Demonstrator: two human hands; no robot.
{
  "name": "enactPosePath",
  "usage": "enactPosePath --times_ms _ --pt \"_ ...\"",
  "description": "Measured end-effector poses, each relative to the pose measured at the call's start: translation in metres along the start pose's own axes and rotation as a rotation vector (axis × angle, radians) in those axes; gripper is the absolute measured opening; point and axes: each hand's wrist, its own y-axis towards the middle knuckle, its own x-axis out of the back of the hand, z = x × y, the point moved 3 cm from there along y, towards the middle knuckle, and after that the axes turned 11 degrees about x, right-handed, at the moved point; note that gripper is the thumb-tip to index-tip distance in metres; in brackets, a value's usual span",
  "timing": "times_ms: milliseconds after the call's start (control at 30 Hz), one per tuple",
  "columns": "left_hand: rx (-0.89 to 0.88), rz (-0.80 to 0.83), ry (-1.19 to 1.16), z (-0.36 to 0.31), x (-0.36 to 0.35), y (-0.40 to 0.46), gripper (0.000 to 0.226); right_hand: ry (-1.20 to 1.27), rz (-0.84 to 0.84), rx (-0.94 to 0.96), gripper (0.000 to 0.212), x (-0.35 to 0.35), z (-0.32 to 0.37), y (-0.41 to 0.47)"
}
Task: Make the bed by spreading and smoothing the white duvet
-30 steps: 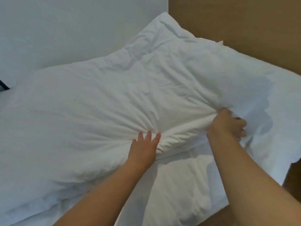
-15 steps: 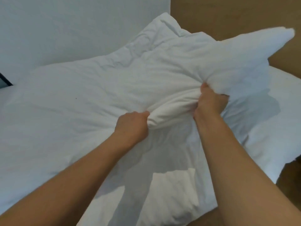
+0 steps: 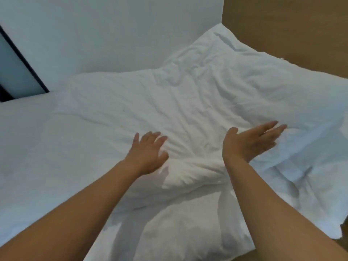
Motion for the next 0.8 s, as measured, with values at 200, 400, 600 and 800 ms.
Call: enactPosePath --times_ms 200,400,600,800 --pt "0.401 0.332 0.074 0.125 -0.078 -0.062 0.076 -0.239 0.792 0.774 0.069 -0.064 0.056 -0.127" --pt "0.477 0.216 0.074 0.161 -0.069 -0.059 0.07 -0.491 1.095 0.754 0.063 -0.115 0.032 -0.151" --pt "0.351 -0.185 -0.065 0.149 -0.007 0.042 0.061 -0.388 0.929 0.936 0.06 -0.187 0.106 -0.109" --pt "0.736 0.089 0.062 0.263 -0.068 0.071 0.075 -0.565 1.114 0.928 0.066 -0.235 0.072 -0.108"
